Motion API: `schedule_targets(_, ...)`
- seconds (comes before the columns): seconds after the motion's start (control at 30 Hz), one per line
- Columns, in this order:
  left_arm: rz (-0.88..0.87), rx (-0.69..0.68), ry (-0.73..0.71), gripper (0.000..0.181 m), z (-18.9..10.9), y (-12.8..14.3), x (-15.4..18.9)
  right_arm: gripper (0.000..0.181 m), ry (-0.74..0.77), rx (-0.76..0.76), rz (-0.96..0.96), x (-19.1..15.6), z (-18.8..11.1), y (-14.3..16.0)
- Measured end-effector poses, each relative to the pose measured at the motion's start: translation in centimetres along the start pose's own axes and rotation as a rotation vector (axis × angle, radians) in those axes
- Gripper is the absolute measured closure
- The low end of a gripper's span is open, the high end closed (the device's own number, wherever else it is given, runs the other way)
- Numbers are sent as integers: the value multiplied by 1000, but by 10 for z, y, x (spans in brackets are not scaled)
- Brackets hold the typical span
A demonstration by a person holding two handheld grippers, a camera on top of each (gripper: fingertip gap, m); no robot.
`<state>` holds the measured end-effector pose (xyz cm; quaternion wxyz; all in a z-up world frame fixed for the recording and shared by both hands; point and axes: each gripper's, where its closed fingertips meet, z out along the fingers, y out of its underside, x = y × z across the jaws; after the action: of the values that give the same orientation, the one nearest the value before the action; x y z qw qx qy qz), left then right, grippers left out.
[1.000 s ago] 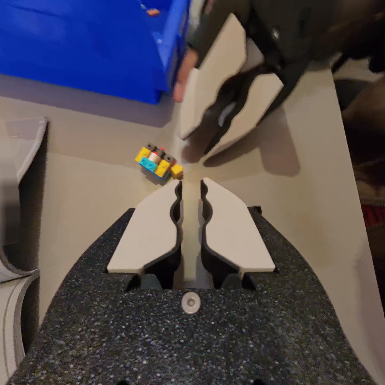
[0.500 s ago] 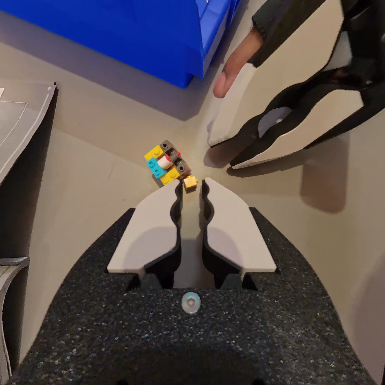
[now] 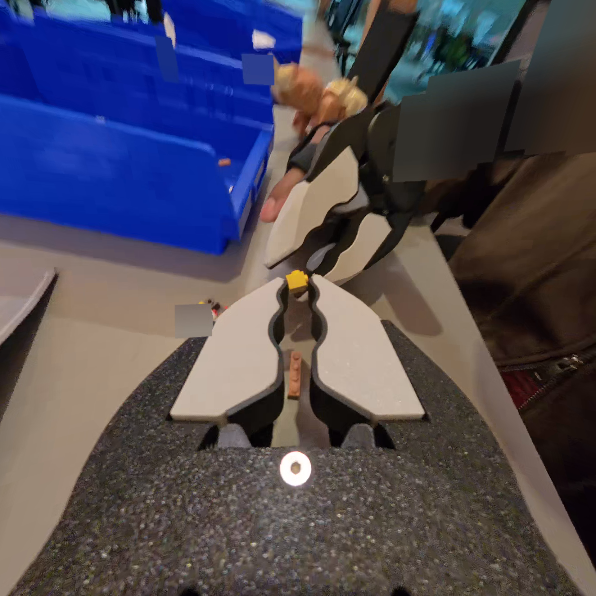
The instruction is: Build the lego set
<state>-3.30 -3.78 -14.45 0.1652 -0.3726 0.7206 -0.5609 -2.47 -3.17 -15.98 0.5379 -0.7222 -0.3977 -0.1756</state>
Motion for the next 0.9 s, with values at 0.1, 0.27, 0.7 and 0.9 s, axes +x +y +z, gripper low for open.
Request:
schedule_targets(0.1, 4, 88, 51, 170, -3, -11, 7, 154, 62, 68, -17, 6, -5, -15)
schedule_targets(0.27, -36, 126, 66, 170, 0, -14, 8, 156, 147, 125, -33, 14, -9, -29)
schedule_targets(0.7, 44, -236, -8, 151, -15, 42, -6, 170, 10, 134, 135, 8, -4, -22)
schedule_targets(0.9, 147, -468, -26, 159, -18, 79, -6, 170, -42, 107, 168, 2, 1, -15)
